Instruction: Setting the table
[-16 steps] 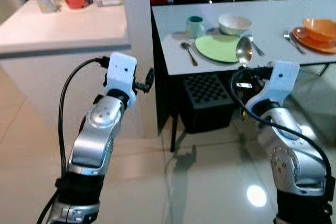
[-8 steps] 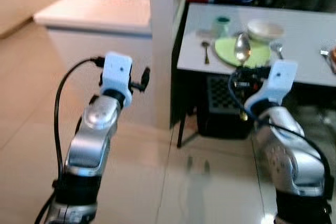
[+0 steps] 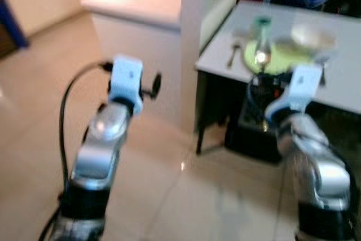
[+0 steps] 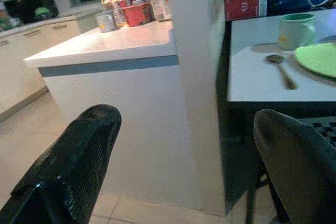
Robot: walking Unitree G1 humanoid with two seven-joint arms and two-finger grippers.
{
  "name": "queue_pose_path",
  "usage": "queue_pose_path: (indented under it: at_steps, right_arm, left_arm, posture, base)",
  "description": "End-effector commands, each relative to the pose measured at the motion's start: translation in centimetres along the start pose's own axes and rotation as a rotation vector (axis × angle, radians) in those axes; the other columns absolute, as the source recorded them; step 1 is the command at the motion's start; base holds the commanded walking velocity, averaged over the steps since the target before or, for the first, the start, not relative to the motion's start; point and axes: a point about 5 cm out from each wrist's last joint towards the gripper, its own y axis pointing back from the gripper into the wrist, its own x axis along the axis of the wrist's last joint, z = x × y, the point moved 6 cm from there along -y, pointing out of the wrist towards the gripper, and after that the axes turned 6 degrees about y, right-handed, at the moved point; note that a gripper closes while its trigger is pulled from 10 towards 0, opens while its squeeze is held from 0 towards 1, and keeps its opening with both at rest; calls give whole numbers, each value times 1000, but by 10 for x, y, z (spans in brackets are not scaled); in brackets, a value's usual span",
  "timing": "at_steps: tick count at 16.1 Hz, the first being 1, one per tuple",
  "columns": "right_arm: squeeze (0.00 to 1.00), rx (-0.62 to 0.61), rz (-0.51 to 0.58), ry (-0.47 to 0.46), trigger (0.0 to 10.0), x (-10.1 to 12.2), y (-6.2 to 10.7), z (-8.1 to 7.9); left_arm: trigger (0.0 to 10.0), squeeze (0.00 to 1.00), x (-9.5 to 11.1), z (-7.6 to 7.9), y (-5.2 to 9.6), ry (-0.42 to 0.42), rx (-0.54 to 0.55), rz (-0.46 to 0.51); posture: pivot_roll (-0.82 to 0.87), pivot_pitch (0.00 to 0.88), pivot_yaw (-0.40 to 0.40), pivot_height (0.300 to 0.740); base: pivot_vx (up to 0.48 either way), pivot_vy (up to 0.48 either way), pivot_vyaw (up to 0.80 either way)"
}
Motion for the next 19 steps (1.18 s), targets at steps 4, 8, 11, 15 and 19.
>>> queue_pose_path:
  at_steps: [4,8,11,15,19]
  right_arm:
    - [0,-19,17,-24,10000,8,-1,3]
    - [0,-42,8,-99,10000,5,-1,9]
    - [0,-45,3,-111,10000,5,-1,9]
    - [0,-48,4,-111,10000,6,0,11]
    - [0,-50,2,-109,10000,6,0,11]
  left_arm:
    - [10000,0,3,3,-2,-9,-8,5]
    - [10000,0,3,3,-2,-11,-11,4]
    - [10000,0,3,3,-2,-9,-13,5]
    - [10000,0,2,5,-2,-13,-16,3]
    - [10000,0,1,6,-1,-15,-17,1]
  posture:
    - [-48,0,32,740]
    - [-49,0,34,740]
    - [-49,0,34,740]
    - [-54,0,34,740]
    - [-56,0,32,740]
  base:
    - [0,-474,600]
    - [0,-421,-480]
    - [0,-419,-800]
    - [0,-420,-800]
    - [0,-418,-800]
